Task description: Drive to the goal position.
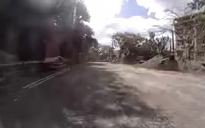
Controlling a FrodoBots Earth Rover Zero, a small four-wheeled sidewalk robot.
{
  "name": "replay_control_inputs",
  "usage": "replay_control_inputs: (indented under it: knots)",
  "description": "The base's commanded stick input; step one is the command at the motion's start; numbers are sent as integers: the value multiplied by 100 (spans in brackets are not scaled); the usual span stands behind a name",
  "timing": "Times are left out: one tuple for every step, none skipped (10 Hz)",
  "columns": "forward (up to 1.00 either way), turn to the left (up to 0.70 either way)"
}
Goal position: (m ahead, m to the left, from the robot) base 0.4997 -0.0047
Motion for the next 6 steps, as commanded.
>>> replay_control_inputs:
  knots:
    - [70,2]
    - [70,5]
    - [70,16]
    - [70,27]
    - [70,26]
    - [70,18]
